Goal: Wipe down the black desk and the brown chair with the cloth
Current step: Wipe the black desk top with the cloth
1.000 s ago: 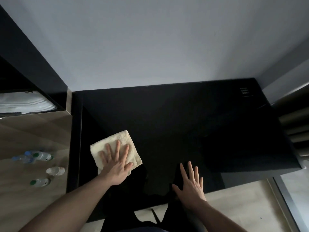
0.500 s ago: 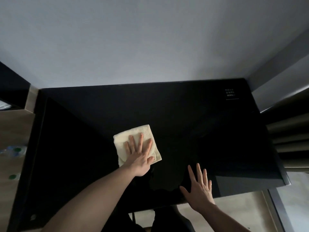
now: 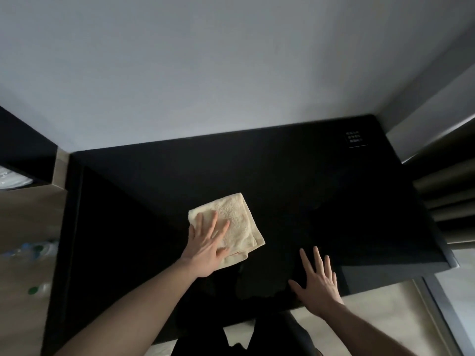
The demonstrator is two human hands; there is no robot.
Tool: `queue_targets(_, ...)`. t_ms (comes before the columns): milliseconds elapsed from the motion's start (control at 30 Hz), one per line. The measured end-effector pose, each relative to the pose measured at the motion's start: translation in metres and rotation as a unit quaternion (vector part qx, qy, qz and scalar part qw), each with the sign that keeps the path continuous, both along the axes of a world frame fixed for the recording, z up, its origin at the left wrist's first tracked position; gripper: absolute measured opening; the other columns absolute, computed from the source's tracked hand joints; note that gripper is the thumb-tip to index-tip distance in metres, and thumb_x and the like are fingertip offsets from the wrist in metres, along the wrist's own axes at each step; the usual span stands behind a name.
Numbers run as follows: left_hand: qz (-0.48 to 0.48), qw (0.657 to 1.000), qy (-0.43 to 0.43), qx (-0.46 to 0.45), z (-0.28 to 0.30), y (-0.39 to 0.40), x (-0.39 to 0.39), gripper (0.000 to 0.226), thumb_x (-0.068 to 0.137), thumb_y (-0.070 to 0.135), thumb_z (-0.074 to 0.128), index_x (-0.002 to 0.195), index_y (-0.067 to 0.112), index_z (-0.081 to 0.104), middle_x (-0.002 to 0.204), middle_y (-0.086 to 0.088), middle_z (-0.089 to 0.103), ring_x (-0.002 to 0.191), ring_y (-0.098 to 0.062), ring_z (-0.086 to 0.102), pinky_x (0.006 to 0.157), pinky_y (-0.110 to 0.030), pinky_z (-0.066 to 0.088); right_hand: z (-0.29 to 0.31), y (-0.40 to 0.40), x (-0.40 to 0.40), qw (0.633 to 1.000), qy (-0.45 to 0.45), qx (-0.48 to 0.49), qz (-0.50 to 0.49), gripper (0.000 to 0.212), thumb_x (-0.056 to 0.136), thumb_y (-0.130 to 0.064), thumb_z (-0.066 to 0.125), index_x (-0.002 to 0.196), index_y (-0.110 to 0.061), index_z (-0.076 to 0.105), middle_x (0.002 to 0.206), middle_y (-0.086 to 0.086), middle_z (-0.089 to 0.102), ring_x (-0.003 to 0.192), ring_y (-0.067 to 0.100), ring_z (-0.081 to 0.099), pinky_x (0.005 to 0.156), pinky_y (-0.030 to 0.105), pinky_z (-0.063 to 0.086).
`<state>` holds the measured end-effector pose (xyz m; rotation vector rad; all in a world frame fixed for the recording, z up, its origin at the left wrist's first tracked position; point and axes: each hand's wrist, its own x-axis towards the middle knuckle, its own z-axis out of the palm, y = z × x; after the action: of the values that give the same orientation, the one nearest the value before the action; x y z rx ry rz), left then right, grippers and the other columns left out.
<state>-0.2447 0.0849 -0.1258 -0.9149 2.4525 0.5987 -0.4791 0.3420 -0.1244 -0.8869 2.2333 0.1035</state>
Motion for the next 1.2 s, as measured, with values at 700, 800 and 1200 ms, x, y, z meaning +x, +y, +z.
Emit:
queue_targets(700,0.031,0.999,0.001,-0.042,-0.022,0.071,-0.255,0.084,0.106,0.066,0.029,0.165,0.031,-0.020,0.167,-0.011,-0.039,0.148,-0.055,-0.036,0.120,-0.075,-0.004,-0.011,0.084,-0.239,0.999,0.024,0.006,0.034,0.095,0.099,-0.073,0.044,0.158,-0.049,-0.026,0.165,-0.010,-0.042,0.157,0.037,-0.028,0.126,0.067,0.003)
queue_targets(800,0.051,0.998,0.007,-0.020,-0.022,0.078,-0.306,0.082,0.107,0.065,0.029,0.164,0.034,-0.021,0.167,-0.008,-0.039,0.147,-0.053,-0.039,0.119,-0.075,-0.007,-0.014,0.089,-0.247,0.998,0.003,0.012,0.055,0.096,0.098,-0.074,0.042,0.155,-0.050,-0.031,0.162,-0.012,-0.048,0.154,0.037,-0.036,0.125,0.069,0.002)
queue_targets(1200,0.149,0.971,0.173,0.077,0.017,0.064,-0.277,0.073,0.108,0.036,0.054,0.168,0.031,0.013,0.176,0.007,0.000,0.163,-0.021,-0.002,0.131,-0.044,0.019,0.029,-0.015,-0.240,0.994,-0.012,-0.099,0.040,0.093,0.100,-0.067,0.047,0.164,-0.045,-0.017,0.173,-0.005,-0.028,0.158,0.030,-0.028,0.129,0.058,-0.004)
